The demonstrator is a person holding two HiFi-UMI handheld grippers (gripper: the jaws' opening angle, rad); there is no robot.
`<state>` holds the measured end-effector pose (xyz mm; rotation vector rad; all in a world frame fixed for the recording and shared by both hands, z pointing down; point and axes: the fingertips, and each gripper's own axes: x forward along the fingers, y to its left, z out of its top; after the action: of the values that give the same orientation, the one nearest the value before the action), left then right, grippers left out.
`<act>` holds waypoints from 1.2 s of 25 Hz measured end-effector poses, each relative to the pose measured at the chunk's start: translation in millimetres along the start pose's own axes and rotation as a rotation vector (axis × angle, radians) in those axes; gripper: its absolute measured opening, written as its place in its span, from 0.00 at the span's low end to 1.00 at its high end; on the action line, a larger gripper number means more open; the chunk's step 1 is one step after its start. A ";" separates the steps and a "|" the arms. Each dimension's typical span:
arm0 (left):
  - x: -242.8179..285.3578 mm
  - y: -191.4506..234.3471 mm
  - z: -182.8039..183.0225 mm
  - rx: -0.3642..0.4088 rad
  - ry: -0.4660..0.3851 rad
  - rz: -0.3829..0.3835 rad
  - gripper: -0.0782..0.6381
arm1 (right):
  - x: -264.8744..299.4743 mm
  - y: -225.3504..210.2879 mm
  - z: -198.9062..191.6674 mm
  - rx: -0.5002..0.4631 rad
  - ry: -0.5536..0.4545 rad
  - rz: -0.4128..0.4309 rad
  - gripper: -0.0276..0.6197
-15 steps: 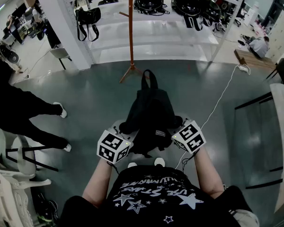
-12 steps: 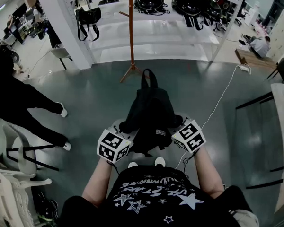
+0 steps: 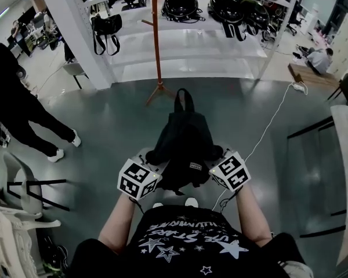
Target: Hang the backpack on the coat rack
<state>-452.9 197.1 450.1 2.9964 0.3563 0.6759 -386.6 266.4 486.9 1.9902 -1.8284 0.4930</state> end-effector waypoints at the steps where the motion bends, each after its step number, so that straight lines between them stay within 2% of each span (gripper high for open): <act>1: 5.8 -4.1 2.6 0.003 0.001 -0.003 0.20 | -4.3 -5.7 -2.4 -0.002 -0.004 0.001 0.17; 9: 40.5 -30.5 21.2 0.001 -0.012 0.008 0.20 | -31.2 -44.8 -12.2 -0.044 -0.016 0.004 0.18; 17: 68.5 -12.6 23.7 0.006 0.017 0.004 0.20 | -12.7 -72.0 -17.6 -0.019 -0.015 0.011 0.18; 24: 124.3 44.2 30.2 -0.002 0.054 -0.041 0.20 | 39.3 -128.7 -18.4 0.011 0.021 0.016 0.18; 30: 187.3 121.8 72.3 -0.008 0.028 -0.069 0.20 | 94.6 -214.8 17.4 -0.006 0.029 -0.017 0.18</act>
<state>-231.6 122.7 475.0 2.9539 0.4554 0.7123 -164.5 191.7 509.3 1.9824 -1.7922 0.5077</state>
